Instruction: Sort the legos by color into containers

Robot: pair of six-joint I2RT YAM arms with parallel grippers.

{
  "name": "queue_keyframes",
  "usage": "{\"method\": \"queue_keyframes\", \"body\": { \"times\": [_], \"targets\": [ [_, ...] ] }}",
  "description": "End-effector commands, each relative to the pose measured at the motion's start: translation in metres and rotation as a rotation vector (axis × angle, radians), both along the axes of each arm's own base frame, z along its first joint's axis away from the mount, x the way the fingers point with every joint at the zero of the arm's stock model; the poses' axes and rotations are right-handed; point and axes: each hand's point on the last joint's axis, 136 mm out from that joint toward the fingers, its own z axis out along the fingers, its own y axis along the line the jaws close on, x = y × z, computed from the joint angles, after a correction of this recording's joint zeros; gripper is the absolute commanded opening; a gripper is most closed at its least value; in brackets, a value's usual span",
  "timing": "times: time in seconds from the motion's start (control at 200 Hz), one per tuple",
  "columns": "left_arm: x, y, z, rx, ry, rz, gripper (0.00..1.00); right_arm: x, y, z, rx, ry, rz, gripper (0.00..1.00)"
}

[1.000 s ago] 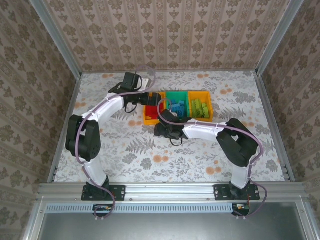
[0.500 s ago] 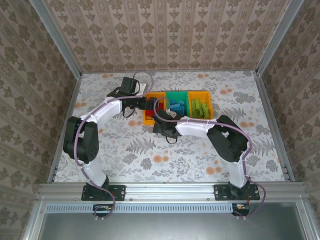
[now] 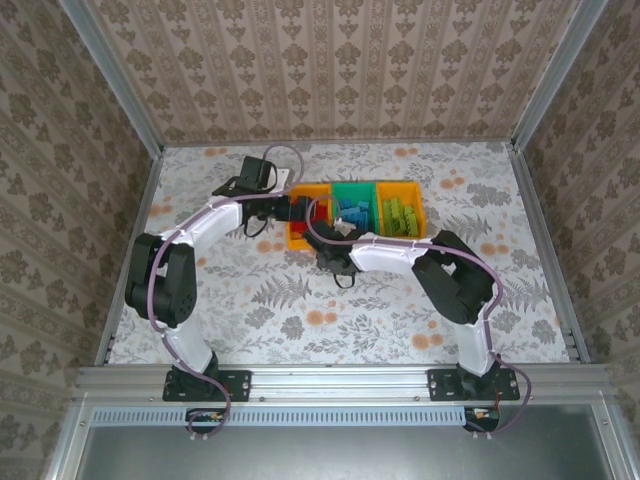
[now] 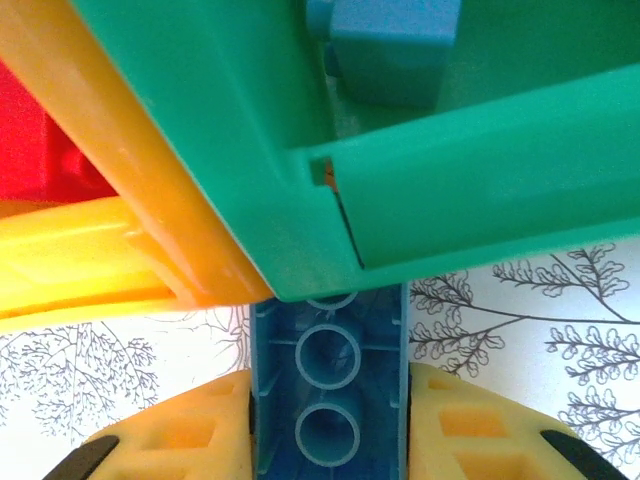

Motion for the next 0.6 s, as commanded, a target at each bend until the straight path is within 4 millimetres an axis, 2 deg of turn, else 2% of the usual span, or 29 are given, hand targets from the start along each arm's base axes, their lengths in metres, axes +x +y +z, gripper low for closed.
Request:
{"method": "queue_keyframes", "body": {
  "times": [0.0,0.155,0.275,0.45,0.595],
  "targets": [
    [0.0,0.0,0.014,-0.039,-0.021,0.011,1.0,-0.027,-0.045,-0.023,-0.169,0.083,0.003,0.2],
    [0.0,0.0,0.011,-0.043,-0.011,0.012,1.0,-0.044,-0.05,-0.025,-0.161,0.102,0.058,0.19],
    [0.0,0.0,0.011,-0.045,-0.008,0.014,1.0,-0.057,-0.039,-0.019,-0.131,0.118,0.172,0.19],
    [-0.001,-0.001,0.011,-0.048,-0.002,0.016,1.0,-0.069,-0.024,0.008,-0.1,0.182,0.341,0.21],
    [-0.002,0.0,0.012,-0.052,-0.003,0.022,1.0,-0.062,-0.017,0.039,-0.02,0.186,0.402,0.2]
  ]
}}
